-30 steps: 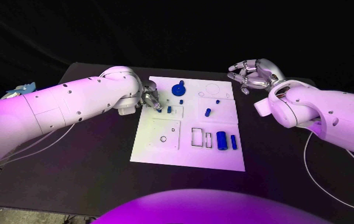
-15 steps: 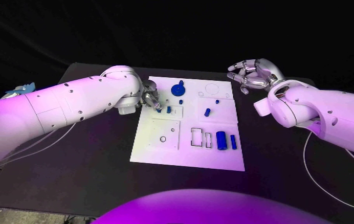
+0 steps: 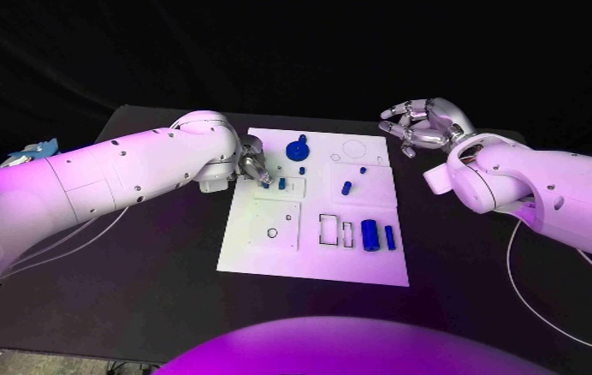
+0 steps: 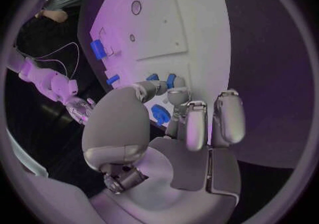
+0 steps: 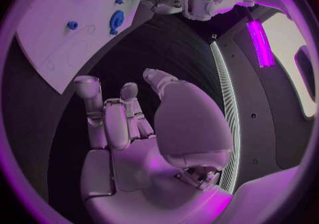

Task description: Assemble the parts on the task board

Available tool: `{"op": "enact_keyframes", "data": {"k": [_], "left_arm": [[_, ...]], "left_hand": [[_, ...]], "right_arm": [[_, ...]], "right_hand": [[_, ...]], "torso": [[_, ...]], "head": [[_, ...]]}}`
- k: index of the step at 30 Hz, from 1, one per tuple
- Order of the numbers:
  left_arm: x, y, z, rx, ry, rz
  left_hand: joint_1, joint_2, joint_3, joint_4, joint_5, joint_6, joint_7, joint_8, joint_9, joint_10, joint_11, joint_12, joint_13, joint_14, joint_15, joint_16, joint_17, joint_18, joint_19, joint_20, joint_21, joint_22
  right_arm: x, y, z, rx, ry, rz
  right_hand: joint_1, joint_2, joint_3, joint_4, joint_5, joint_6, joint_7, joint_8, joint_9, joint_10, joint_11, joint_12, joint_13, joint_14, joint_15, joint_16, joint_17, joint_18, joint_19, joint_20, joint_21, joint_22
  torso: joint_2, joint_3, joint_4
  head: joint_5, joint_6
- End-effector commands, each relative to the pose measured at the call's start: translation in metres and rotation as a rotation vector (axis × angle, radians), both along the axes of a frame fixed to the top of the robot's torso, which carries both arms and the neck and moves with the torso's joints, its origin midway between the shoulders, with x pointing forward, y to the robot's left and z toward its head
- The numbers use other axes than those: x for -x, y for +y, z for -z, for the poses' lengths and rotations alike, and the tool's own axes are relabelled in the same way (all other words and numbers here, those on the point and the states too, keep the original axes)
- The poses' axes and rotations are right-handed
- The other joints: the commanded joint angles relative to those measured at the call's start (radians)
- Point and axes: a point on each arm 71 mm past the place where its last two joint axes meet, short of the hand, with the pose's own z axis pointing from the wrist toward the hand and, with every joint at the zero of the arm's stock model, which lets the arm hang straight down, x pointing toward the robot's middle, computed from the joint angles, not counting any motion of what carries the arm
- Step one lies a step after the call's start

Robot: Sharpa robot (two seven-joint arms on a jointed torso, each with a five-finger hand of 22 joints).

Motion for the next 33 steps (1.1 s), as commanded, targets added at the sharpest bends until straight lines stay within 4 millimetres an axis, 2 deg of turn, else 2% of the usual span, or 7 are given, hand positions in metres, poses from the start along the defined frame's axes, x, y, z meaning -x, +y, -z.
{"op": "enact_keyframes", "data": {"k": [1,7,12,16,25,28,33], "left_arm": [[0.0033,-0.0022,0.0045,-0.013,0.033,0.017],[0.0032,-0.0021,0.0047,-0.013,0.032,0.016],[0.0028,-0.0018,0.0048,-0.015,0.031,0.015],[0.0025,-0.0008,0.005,-0.016,0.031,0.013],[0.0019,0.0017,0.0035,-0.01,0.021,0.005],[0.0015,0.0031,0.0024,-0.005,0.013,-0.003],[0.0018,0.0061,0.0005,0.001,0.004,-0.011]], "left_hand": [[-0.014,0.0,0.116,-0.129,-0.005,0.007,-0.013,0.007,-0.001,0.008,0.0,0.006,0.006,0.086,-0.008,0.004,0.18,-0.001,0.009,-0.002,0.007,0.002],[-0.036,-0.005,0.071,-0.11,-0.011,0.009,-0.018,0.008,-0.006,0.012,-0.005,0.009,0.01,0.086,-0.012,0.005,0.181,-0.001,0.01,-0.005,0.006,0.003],[-0.063,-0.009,0.005,-0.074,-0.023,0.017,-0.024,0.004,-0.016,0.013,-0.009,0.011,0.014,0.086,-0.015,0.006,0.184,-0.002,0.012,-0.009,0.005,0.005],[-0.087,-0.013,-0.053,-0.029,-0.024,0.025,-0.024,-0.002,-0.028,0.012,-0.009,0.014,0.018,0.086,-0.016,0.006,0.185,-0.002,0.015,-0.01,0.004,0.007],[-0.096,-0.024,-0.105,0.01,-0.023,0.031,-0.024,-0.007,-0.038,0.008,-0.008,0.013,0.017,0.086,-0.016,0.006,0.184,-0.002,0.014,-0.011,0.002,0.005],[-0.103,-0.034,-0.146,0.04,-0.024,0.03,-0.021,-0.011,-0.045,0.001,-0.006,0.008,0.009,0.083,-0.014,0.002,0.174,-0.001,0.011,-0.009,-0.001,0.0],[-0.103,-0.037,-0.185,0.067,-0.025,0.03,-0.02,-0.013,-0.049,-0.001,-0.005,0.009,0.01,0.083,-0.013,0.001,0.173,-0.001,0.011,-0.008,-0.002,0.0]], "right_arm": [[0.0007,0.0015,-0.0003,0.003,-0.008,-0.017],[0.0006,0.0016,-0.0003,0.003,-0.009,-0.016],[0.0005,0.0016,-0.0004,0.002,-0.009,-0.016],[0.0004,0.0016,-0.0004,0.002,-0.01,-0.016],[0.0002,0.002,0.0,0.0,-0.008,-0.017],[0.0003,0.0021,0.0003,0.0,-0.007,-0.018],[0.0005,0.002,0.0008,-0.001,-0.007,-0.018]], "right_hand": [[-0.004,0.002,0.0,0.005,0.003,-0.008,0.004,0.001,-0.001,-0.006,0.0,0.004,-0.001,-0.002,-0.005,-0.004,-0.001,0.003,-0.005,-0.001,-0.007,0.0],[-0.004,0.002,0.0,0.005,0.003,-0.008,0.004,0.001,-0.001,-0.006,0.0,0.004,-0.001,-0.002,-0.005,-0.004,-0.001,0.003,-0.005,-0.001,-0.007,0.0],[-0.005,0.001,0.0,0.006,0.003,-0.01,0.004,0.003,-0.002,-0.009,0.0,0.003,-0.005,-0.003,-0.004,-0.005,-0.003,0.003,-0.006,-0.001,-0.009,-0.001],[-0.006,0.001,0.0,0.007,0.003,-0.01,0.004,0.003,-0.003,-0.009,0.0,0.003,-0.006,-0.003,-0.004,-0.005,-0.003,0.003,-0.007,-0.001,-0.011,-0.002],[-0.012,0.002,-0.002,0.012,0.002,-0.011,0.004,0.005,-0.003,-0.009,0.001,0.004,-0.007,-0.003,-0.004,-0.005,-0.004,0.003,-0.006,0.0,-0.011,-0.002],[-0.016,0.002,-0.003,0.015,0.001,-0.011,0.004,0.006,-0.004,-0.009,0.001,0.005,-0.008,-0.003,-0.004,-0.005,-0.003,0.003,-0.006,0.0,-0.011,-0.001],[-0.018,0.003,-0.004,0.017,0.001,-0.012,0.004,0.006,-0.004,-0.009,0.001,0.005,-0.008,-0.003,-0.004,-0.005,-0.004,0.003,-0.006,0.0,-0.012,-0.002]], "torso": [[0.0,0.0003,0.0003],[0.0,-0.0001,0.0],[0.0,-0.0001,-0.0002],[-0.001,0.0,-0.0002],[0.001,-0.0003,-0.002],[0.0,-0.0007,-0.0016],[0.0,-0.0002,-0.0025]], "head": [[0.0,0.0],[-0.001,0.0],[-0.001,0.0],[-0.001,0.0],[-0.003,0.0],[-0.006,0.0],[-0.008,0.0]]}}
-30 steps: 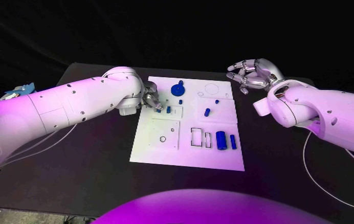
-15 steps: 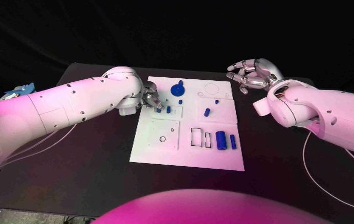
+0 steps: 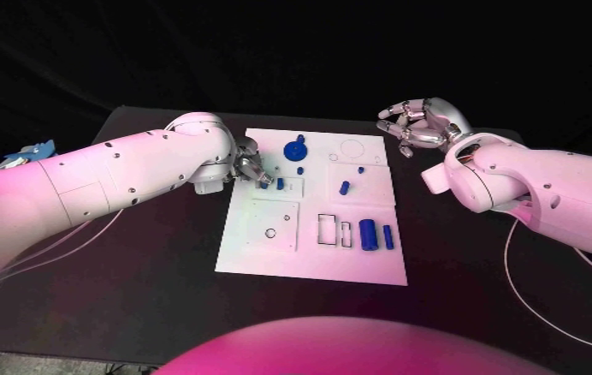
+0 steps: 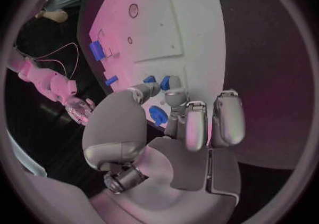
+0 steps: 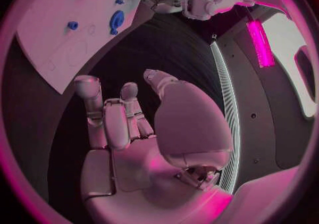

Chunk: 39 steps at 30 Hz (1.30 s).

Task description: Assemble the parts on the task board

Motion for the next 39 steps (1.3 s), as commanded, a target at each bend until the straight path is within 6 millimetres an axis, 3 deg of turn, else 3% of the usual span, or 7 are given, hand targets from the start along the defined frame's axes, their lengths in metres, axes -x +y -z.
{"op": "enact_keyframes", "data": {"k": [1,9,14,21,24,31,39], "left_arm": [[0.001,0.0,-0.001,0.007,-0.003,-0.003],[0.0,0.0,-0.004,0.036,-0.026,-0.017],[-0.001,0.002,-0.009,0.072,-0.064,-0.041],[-0.006,0.001,-0.021,0.249,-0.148,-0.096],[-0.01,-0.001,-0.03,0.365,-0.239,-0.106],[-0.014,-0.01,-0.045,0.514,-0.418,-0.002],[-0.006,-0.038,-0.044,0.492,-0.545,0.288]], "left_hand": [[-0.005,-0.002,-0.015,0.008,-0.006,0.0,0.004,-0.006,-0.002,-0.007,0.002,-0.001,0.001,0.083,-0.006,0.001,0.173,-0.001,0.0,0.002,-0.002,0.0],[-0.002,-0.007,-0.064,0.042,-0.01,0.002,0.005,-0.006,-0.007,-0.009,0.003,0.0,0.001,0.083,-0.005,0.001,0.172,-0.001,0.001,0.003,-0.003,0.0],[-0.034,0.013,-0.133,0.06,-0.148,0.003,0.005,-0.01,-0.016,-0.011,0.004,0.0,-0.001,0.082,-0.004,0.0,0.17,0.0,0.0,0.004,-0.004,0.0],[-0.034,0.019,-0.149,0.059,-0.155,-0.018,0.012,-0.019,-0.022,-0.044,0.009,-0.035,-0.053,0.07,-0.001,-0.019,0.122,0.01,-0.032,0.006,-0.027,-0.049],[-0.015,0.022,-0.189,0.06,-0.155,-0.116,0.056,-0.052,-0.035,-0.216,0.051,-0.193,-0.254,0.004,0.035,-0.117,-0.066,0.055,-0.193,0.03,-0.155,-0.278],[0.143,0.025,-0.213,0.053,-0.145,-0.239,0.13,-0.105,-0.081,-0.403,0.123,-0.296,-0.336,-0.212,0.1,-0.361,-0.457,0.111,-0.43,0.089,-0.399,-0.604],[0.417,-0.016,-0.117,0.021,-0.149,-0.237,0.151,-0.192,-0.189,-0.494,0.155,-0.479,-0.521,-0.394,0.133,-0.513,-0.667,0.114,-0.473,0.125,-0.533,-0.68]], "right_arm": [[0.001,0.002,0.0,-0.001,-0.007,-0.017],[0.001,0.002,0.001,-0.001,-0.006,-0.018],[0.001,0.002,0.001,-0.001,-0.005,-0.017],[0.001,0.001,0.001,-0.001,-0.006,-0.016],[0.001,0.001,0.001,-0.001,-0.007,-0.014],[0.0,0.001,0.001,0.0,-0.009,-0.013],[0.001,0.001,0.001,0.005,-0.015,-0.018]], "right_hand": [[-0.01,-0.005,0.0,0.007,0.001,-0.009,0.002,0.006,-0.002,-0.009,0.001,0.005,-0.001,-0.003,-0.004,-0.005,-0.001,0.003,-0.006,0.0,-0.005,0.0],[-0.013,-0.005,-0.001,0.01,0.001,-0.009,0.002,0.007,-0.002,-0.008,0.001,0.006,-0.001,-0.003,-0.004,-0.005,0.0,0.003,-0.006,0.0,-0.005,0.0],[-0.013,-0.005,-0.001,0.01,0.001,-0.009,0.002,0.007,-0.002,-0.008,0.001,0.006,-0.001,-0.003,-0.004,-0.005,0.0,0.003,-0.006,0.0,-0.005,0.0],[-0.015,-0.005,-0.002,0.012,0.001,-0.01,0.002,0.007,-0.002,-0.009,0.001,0.006,-0.002,-0.003,-0.003,-0.005,0.0,0.003,-0.006,0.0,-0.006,-0.001],[-0.015,-0.005,-0.002,0.012,0.001,-0.01,0.002,0.007,-0.002,-0.009,0.001,0.006,-0.002,-0.003,-0.003,-0.005,0.0,0.003,-0.006,0.0,-0.006,-0.001],[-0.016,-0.004,-0.003,0.013,0.001,-0.01,0.001,0.008,-0.003,-0.01,0.001,0.006,-0.004,-0.004,-0.003,-0.005,-0.002,0.003,-0.007,0.0,-0.008,-0.002],[-0.01,-0.002,0.001,0.01,0.004,-0.013,0.001,0.01,-0.004,-0.057,0.0,-0.028,-0.058,-0.01,-0.004,-0.011,-0.016,0.006,-0.016,0.0,-0.022,-0.011]], "torso": [[0.001,0.0006,-0.0008],[0.0,0.0005,0.0011],[0.0,0.0014,0.0011],[-0.001,0.0022,0.0019],[0.0,0.0019,0.001],[0.0,0.0018,0.0016],[0.002,-0.0023,0.0013]], "head": [[-0.002,0.0],[-0.005,0.0],[-0.006,0.0],[-0.008,0.0],[-0.008,0.0],[-0.011,0.0],[-0.016,0.0]]}}
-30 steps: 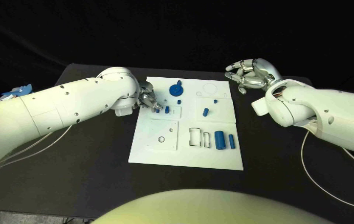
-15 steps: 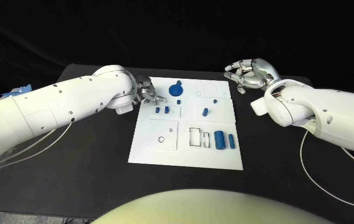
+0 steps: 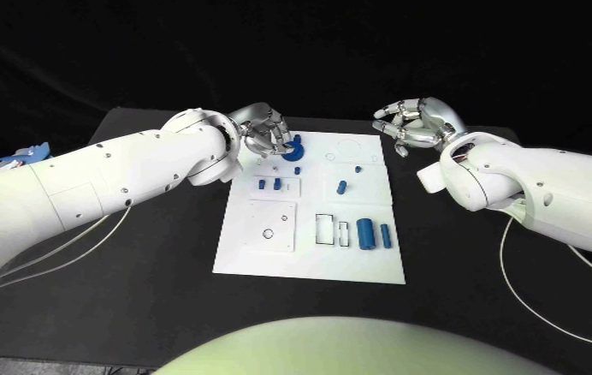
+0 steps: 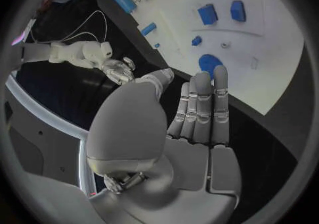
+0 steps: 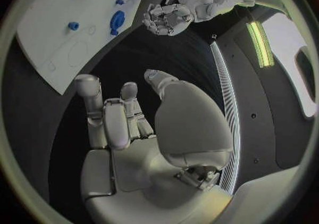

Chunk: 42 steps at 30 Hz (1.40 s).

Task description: Assemble the parts on the task board

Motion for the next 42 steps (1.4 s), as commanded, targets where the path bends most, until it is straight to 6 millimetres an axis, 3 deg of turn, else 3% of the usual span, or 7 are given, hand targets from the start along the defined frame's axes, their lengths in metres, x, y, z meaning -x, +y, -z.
{"op": "enact_keyframes", "data": {"k": [1,8,12,18,29,42], "left_arm": [[0.005,-0.016,-0.007,-0.021,-0.193,0.176],[0.004,-0.028,0.003,-0.153,-0.239,0.28],[0.003,-0.031,0.009,-0.221,-0.229,0.31],[0.0,-0.036,0.016,-0.312,-0.2,0.334],[-0.005,-0.037,0.026,-0.41,-0.138,0.337],[-0.008,-0.042,0.027,-0.38,-0.169,0.341]], "left_hand": [[0.02,-0.015,0.008,-0.007,0.0,0.004,0.003,-0.022,-0.021,-0.015,-0.001,-0.029,-0.03,-0.019,0.003,-0.006,-0.012,0.02,-0.011,0.004,-0.014,-0.007],[0.067,-0.046,0.008,-0.044,0.0,0.026,-0.015,-0.082,-0.07,-0.03,0.004,-0.093,-0.102,-0.026,0.002,0.016,-0.032,0.02,-0.007,0.005,-0.016,-0.005],[0.073,-0.05,0.01,-0.06,0.001,0.062,-0.03,-0.103,-0.087,-0.022,-0.003,-0.115,-0.13,-0.015,-0.004,0.052,-0.036,0.02,-0.001,0.001,0.005,0.011],[0.064,-0.052,0.008,-0.075,0.0,0.087,-0.033,-0.138,-0.109,-0.011,-0.006,-0.143,-0.165,0.01,-0.007,0.125,-0.037,0.02,0.008,-0.003,0.049,0.044],[0.057,-0.048,0.008,-0.085,0.0,0.114,-0.031,-0.156,-0.119,0.009,-0.007,-0.155,-0.186,0.05,-0.008,0.197,-0.003,0.02,0.015,-0.003,0.089,0.073],[0.057,-0.038,0.039,-0.094,0.001,0.145,-0.029,-0.174,-0.129,0.052,-0.006,-0.174,-0.209,0.1,-0.008,0.259,0.047,0.02,0.026,-0.003,0.132,0.107]], "right_arm": [[0.001,0.001,-0.001,0.006,-0.016,-0.018],[0.002,0.004,-0.001,0.008,-0.025,-0.027],[0.003,0.004,-0.001,0.008,-0.027,-0.031],[0.003,0.006,-0.002,0.008,-0.03,-0.035],[0.003,0.006,-0.002,0.008,-0.032,-0.036],[0.004,0.007,-0.002,0.008,-0.035,-0.035]], "right_hand": [[-0.004,0.002,0.004,0.003,0.005,-0.01,0.005,0.007,-0.003,-0.047,-0.002,-0.037,-0.055,-0.01,-0.002,-0.01,-0.014,0.007,-0.011,0.0,-0.01,-0.006],[0.003,0.004,0.012,0.001,0.005,-0.013,0.005,0.011,-0.005,-0.05,-0.002,-0.053,-0.072,-0.023,-0.002,-0.026,-0.044,0.012,-0.026,0.0,-0.036,-0.024],[0.003,0.004,0.012,0.001,0.005,-0.013,0.005,0.012,-0.006,-0.05,-0.002,-0.055,-0.074,-0.025,-0.003,-0.028,-0.048,0.012,-0.027,0.0,-0.039,-0.025],[0.004,0.004,0.013,0.001,0.005,-0.014,0.005,0.012,-0.006,-0.051,-0.002,-0.058,-0.077,-0.027,-0.003,-0.03,-0.053,0.014,-0.031,0.0,-0.045,-0.03],[0.004,0.003,0.014,0.001,0.006,-0.014,0.005,0.013,-0.006,-0.051,-0.002,-0.061,-0.081,-0.03,-0.003,-0.034,-0.06,0.015,-0.035,0.0,-0.051,-0.034],[0.004,0.003,0.015,0.001,0.006,-0.014,0.005,0.014,-0.007,-0.051,-0.002,-0.062,-0.082,-0.031,-0.003,-0.035,-0.061,0.015,-0.037,0.0,-0.055,-0.036]], "torso": [[0.0,-0.0016,-0.0003],[0.0,0.0002,-0.0011],[0.0,0.0001,-0.0012],[0.0,-0.0003,-0.0012],[-0.001,0.0006,0.0],[0.0,0.0,-0.0013]], "head": [[-0.002,0.0],[-0.006,0.0],[-0.006,0.0],[-0.008,0.001],[-0.011,0.001],[-0.015,0.003]]}}
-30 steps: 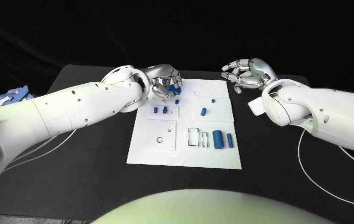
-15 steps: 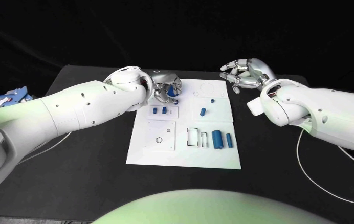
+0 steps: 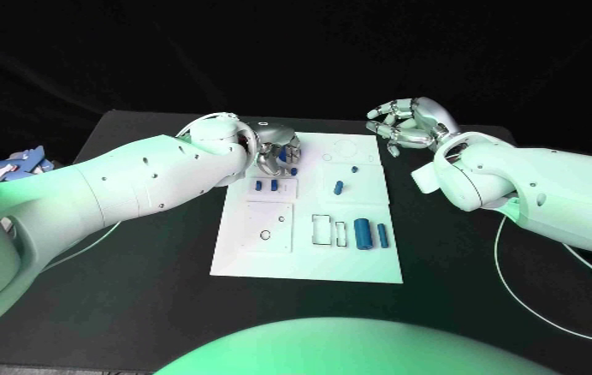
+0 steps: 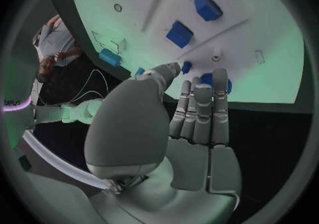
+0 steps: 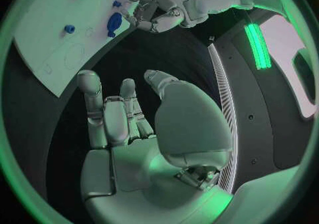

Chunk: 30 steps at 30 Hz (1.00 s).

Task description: Assemble the parts on the task board

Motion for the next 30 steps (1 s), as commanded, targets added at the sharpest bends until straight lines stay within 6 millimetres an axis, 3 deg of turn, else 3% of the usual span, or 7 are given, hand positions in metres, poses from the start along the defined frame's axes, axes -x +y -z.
{"op": "enact_keyframes", "data": {"k": [1,14,24,30], "left_arm": [[0.0,-0.003,0.001,0.005,-0.01,0.018],[0.0,-0.009,0.008,0.032,-0.016,0.008],[-0.001,-0.012,0.015,0.021,0.004,-0.002],[-0.001,-0.01,0.018,0.001,0.026,-0.011]], "left_hand": [[-0.002,0.007,0.013,-0.004,0.0,0.013,0.001,-0.007,-0.003,0.016,0.0,-0.008,-0.005,0.015,0.0,0.014,0.012,0.008,0.019,0.0,0.018,0.018],[-0.001,0.014,0.064,-0.027,-0.001,0.041,0.007,-0.024,-0.009,0.067,-0.005,-0.033,-0.025,0.061,-0.006,0.055,0.048,-0.005,0.073,-0.005,0.09,0.107],[-0.003,0.016,0.073,-0.033,-0.002,0.048,0.006,-0.027,-0.01,0.077,-0.007,-0.037,-0.028,0.069,-0.007,0.061,0.053,-0.007,0.079,-0.006,0.1,0.118],[-0.001,0.02,0.081,-0.039,-0.003,0.053,0.007,-0.028,-0.01,0.08,-0.008,-0.04,-0.03,0.072,-0.008,0.064,0.054,-0.008,0.082,-0.008,0.107,0.126]], "right_arm": [[0.001,0.002,-0.001,0.004,-0.016,-0.012],[0.001,0.002,-0.001,0.003,-0.018,-0.011],[0.001,0.003,-0.001,0.003,-0.017,-0.012],[0.0,0.003,-0.001,0.003,-0.016,-0.013]], "right_hand": [[0.004,0.003,0.006,-0.002,0.006,-0.009,0.003,0.006,-0.001,-0.008,0.0,-0.005,-0.001,-0.006,0.0,-0.005,-0.001,0.015,-0.009,-0.001,-0.003,-0.001],[0.005,0.003,0.007,-0.002,0.006,-0.009,0.003,0.007,-0.002,-0.008,0.0,-0.007,-0.003,-0.006,0.0,-0.006,-0.001,0.015,-0.008,-0.001,-0.003,0.0],[0.006,0.004,0.008,-0.002,0.006,-0.009,0.003,0.008,-0.002,-0.007,-0.001,-0.008,-0.006,-0.007,0.0,-0.008,-0.003,0.016,-0.009,-0.001,-0.006,-0.002],[0.006,0.004,0.008,-0.002,0.006,-0.009,0.003,0.008,-0.002,-0.007,-0.001,-0.008,-0.006,-0.007,0.0,-0.008,-0.003,0.016,-0.009,-0.001,-0.006,-0.002]], "torso": [[0.0,-0.0003,-0.0009],[0.001,0.0002,-0.0006],[0.001,-0.0002,0.0004],[0.0,0.0017,0.001]], "head": [[-0.001,0.001],[-0.004,0.0],[-0.007,-0.002],[-0.008,-0.002]]}}
